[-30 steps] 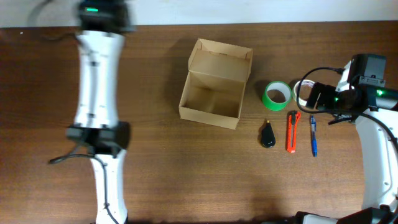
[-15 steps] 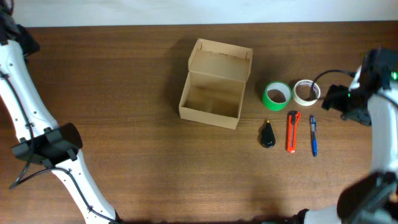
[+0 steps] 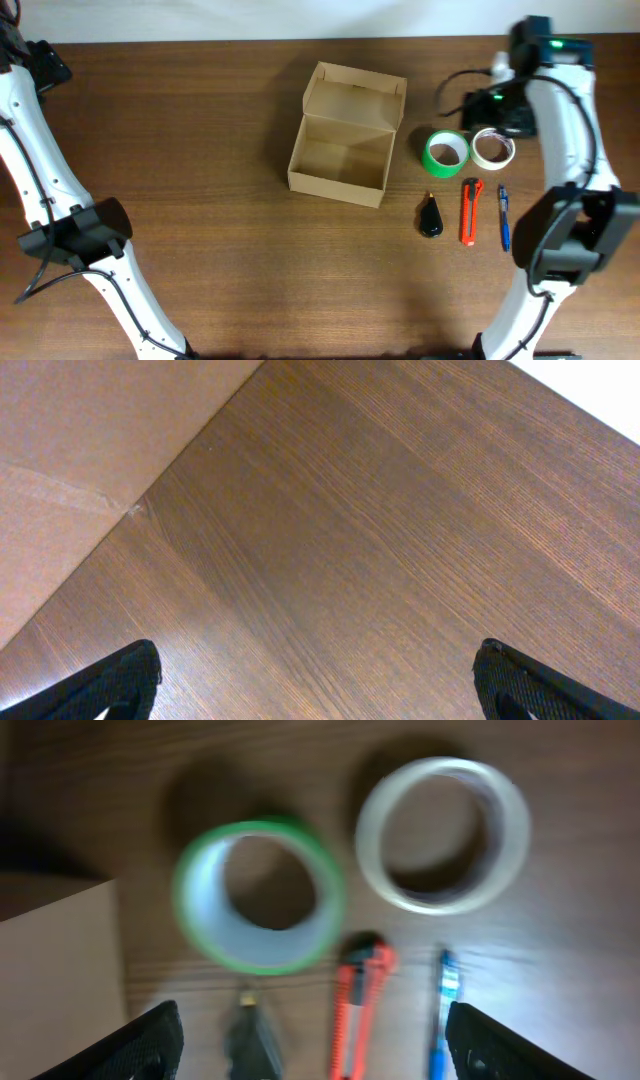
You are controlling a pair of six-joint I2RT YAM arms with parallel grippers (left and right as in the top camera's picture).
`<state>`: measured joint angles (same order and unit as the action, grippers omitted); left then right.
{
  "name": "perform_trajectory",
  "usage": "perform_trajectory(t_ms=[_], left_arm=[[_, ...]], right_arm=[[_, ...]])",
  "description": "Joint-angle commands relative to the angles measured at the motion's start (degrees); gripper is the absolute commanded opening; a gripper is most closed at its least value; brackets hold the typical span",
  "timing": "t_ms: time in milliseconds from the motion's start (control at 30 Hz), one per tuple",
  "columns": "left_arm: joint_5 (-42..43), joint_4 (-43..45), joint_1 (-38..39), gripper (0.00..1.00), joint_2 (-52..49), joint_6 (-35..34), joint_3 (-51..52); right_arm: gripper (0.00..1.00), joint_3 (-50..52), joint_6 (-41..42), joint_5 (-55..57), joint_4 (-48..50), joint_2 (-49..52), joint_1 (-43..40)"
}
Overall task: Pack container
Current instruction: 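Lower the right gripper onto the green tape roll and grasp its rim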
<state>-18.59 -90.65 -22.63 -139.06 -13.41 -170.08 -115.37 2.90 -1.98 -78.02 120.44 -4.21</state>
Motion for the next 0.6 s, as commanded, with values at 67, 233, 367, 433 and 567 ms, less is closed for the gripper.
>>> perform_trajectory(t_ms=[67,233,367,433,567], left_arm=[[0.4,-0.1,0.0,1.0,1.1,0.2,0.5],[0.4,-0.1,0.0,1.0,1.1,0.2,0.5],[0.4,-0.1,0.0,1.0,1.1,0.2,0.5],[0.4,-0.1,0.0,1.0,1.1,0.2,0.5],[0.4,-0.1,0.0,1.0,1.1,0.2,0.5]], right_arm=[[0.8,-1.2,-1.1,-1.1,-0.4,3.6,6.1],[0.79,-1.2,-0.7,-0.5,-0.4,5.4,8.7],[0.78,-0.8,-0.5,-0.7,-0.4,6.7,8.7],[0.78,-0.2,-0.5,-0.7,0.0,7.1,8.5],[0.78,1.4,-0.6,-1.5,1.6,7.6,8.5]])
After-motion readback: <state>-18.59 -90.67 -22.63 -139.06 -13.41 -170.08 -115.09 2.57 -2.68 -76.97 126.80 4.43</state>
